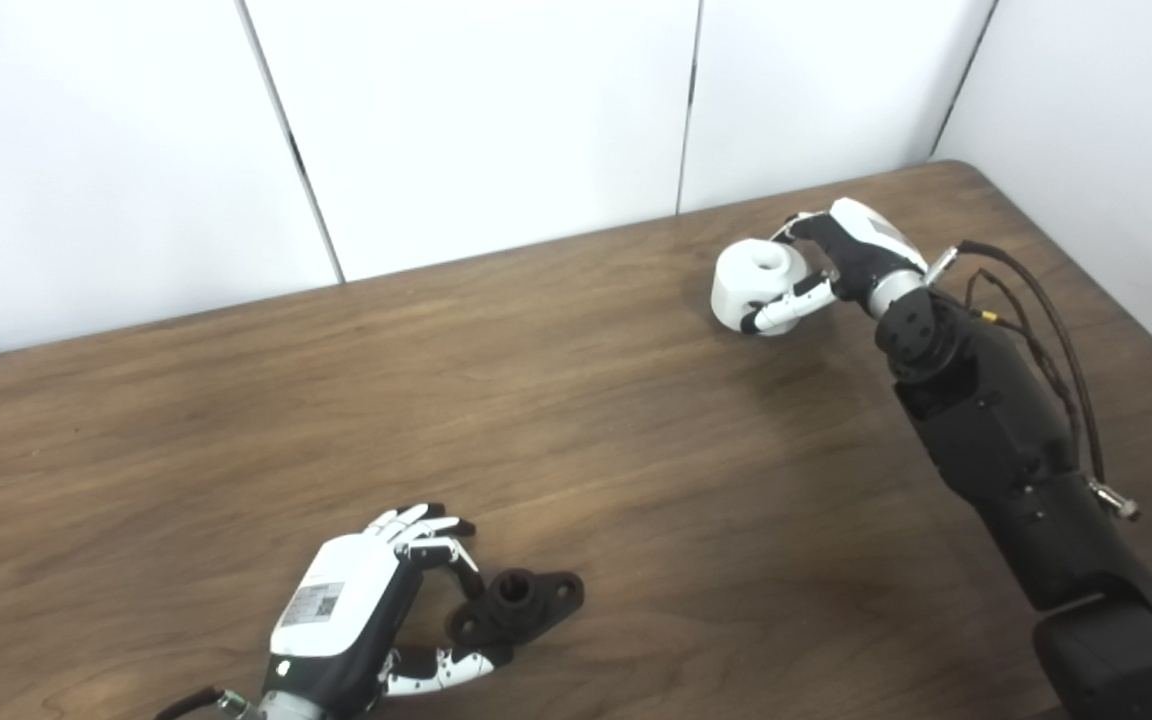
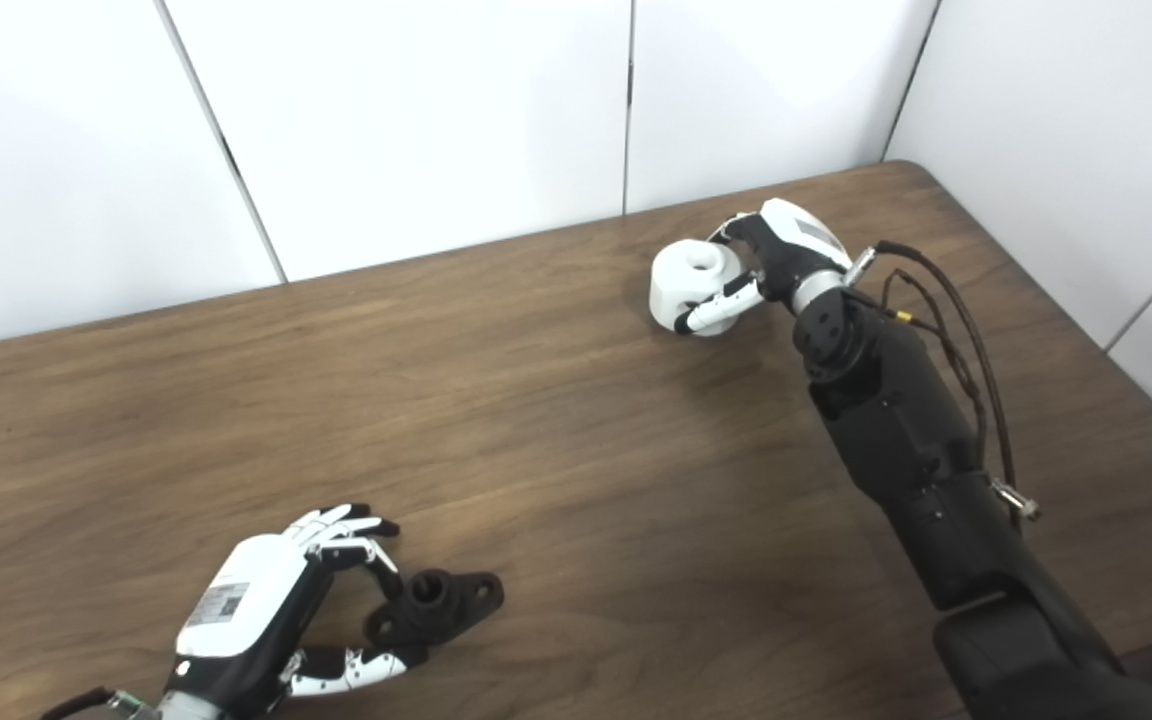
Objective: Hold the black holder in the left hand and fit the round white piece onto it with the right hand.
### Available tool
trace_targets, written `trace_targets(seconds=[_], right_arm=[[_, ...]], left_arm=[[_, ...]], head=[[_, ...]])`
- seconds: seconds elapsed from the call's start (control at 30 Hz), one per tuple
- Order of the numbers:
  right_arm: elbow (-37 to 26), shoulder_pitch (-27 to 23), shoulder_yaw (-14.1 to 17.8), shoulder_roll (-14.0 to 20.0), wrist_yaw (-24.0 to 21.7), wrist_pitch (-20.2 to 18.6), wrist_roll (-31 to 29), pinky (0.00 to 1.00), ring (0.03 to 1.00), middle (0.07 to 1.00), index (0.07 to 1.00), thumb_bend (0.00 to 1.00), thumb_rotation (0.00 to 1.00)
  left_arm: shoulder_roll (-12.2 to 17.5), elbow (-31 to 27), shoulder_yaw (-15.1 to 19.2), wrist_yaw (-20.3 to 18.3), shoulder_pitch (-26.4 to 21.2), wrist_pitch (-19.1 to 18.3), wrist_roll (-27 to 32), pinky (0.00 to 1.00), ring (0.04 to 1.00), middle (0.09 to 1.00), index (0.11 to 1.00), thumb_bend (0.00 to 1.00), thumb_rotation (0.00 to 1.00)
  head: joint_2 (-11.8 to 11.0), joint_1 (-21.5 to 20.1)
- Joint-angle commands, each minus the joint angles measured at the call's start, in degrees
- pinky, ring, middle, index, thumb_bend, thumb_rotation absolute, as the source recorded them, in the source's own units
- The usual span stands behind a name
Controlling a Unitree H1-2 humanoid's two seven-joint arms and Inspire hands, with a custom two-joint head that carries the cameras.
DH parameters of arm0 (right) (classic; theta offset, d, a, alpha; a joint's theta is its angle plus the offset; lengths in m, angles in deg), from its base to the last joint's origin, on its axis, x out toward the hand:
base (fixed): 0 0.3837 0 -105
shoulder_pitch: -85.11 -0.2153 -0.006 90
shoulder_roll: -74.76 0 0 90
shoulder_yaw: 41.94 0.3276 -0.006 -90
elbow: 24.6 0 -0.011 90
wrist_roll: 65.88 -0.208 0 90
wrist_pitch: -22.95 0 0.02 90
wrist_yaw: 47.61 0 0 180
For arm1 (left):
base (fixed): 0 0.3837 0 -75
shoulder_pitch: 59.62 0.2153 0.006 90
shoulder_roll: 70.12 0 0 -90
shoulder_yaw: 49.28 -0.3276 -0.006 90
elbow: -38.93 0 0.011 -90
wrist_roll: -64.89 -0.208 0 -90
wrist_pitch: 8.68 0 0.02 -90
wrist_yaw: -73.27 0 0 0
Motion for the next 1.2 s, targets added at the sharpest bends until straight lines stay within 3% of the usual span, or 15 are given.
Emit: trace_targets(seconds=[0.0, 0.13, 0.2, 0.27, 0.73, 0.83, 1.17], right_arm=[[-1.51, -2.4, 0.52, 1.4, 2.08, 0.37, -0.36, 0.94, 0.975, 0.917, 0.626, 0.82, 0.24], [-1.5, -2.03, 0.51, 1.29, 3.47, 0.96, -1.36, 0.93, 0.97, 0.906, 0.597, 0.8, 0.21], [-1.39, -1.77, 0.55, 1.2, 4.5, 1.77, -1.91, 0.9, 0.965, 0.894, 0.513, 0.58, 0.16], [-1.17, -1.55, 0.46, 1.27, 5.36, 2.5, -2.47, 0.89, 0.961, 0.886, 0.494, 0.54, 0.15], [-1.31, 0.17, -0.31, 1.9, 9.94, 6.03, -4.39, 0.89, 0.919, 0.827, 0.484, 0.52, 0.13], [-3.75, 0.98, -0.57, 1.62, 9.91, 6.05, -4.47, 0.88, 0.912, 0.815, 0.484, 0.52, 0.14], [-23.46, 7.93, -2.49, 0.1, 5.08, 2.07, -4.2, 0.84, 0.898, 0.797, 0.484, 0.52, 0.13]], left_arm=[[0.82, 0.42, -0.27, -3.12, 1.04, -1.81, -1.14, 0.91, 0.903, 0.803, 0.489, 0.52, 0.06], [0.73, -0.03, -0.17, -3.67, 1.13, -2.04, -1.25, 0.91, 0.905, 0.803, 0.489, 0.52, 0.06], [0.7, -0.07, -0.12, -3.64, 1.17, -1.98, -1.22, 0.91, 0.904, 0.803, 0.489, 0.52, 0.06], [0.67, -0.13, -0.05, -3.59, 1.22, -1.94, -1.16, 0.91, 0.902, 0.802, 0.489, 0.52, 0.06], [0.28, -1.01, -0.27, -5.21, 0.9, -2.81, -2.18, 0.91, 0.904, 0.807, 0.489, 0.52, 0.06], [-0.12, -1.03, -0.35, -5.28, 0.85, -3.07, -2.25, 0.91, 0.906, 0.807, 0.489, 0.52, 0.06], [-1.92, -0.74, -1.2, -5.11, 0.55, -3.61, -4.11, 0.91, 0.898, 0.8, 0.489, 0.52, 0.06]], head=[[0.0, -0.08], [0.27, 0.12], [0.59, 0.19], [0.59, 0.19], [1.39, 0.97], [1.44, 1.27], [1.95, 5.28]])
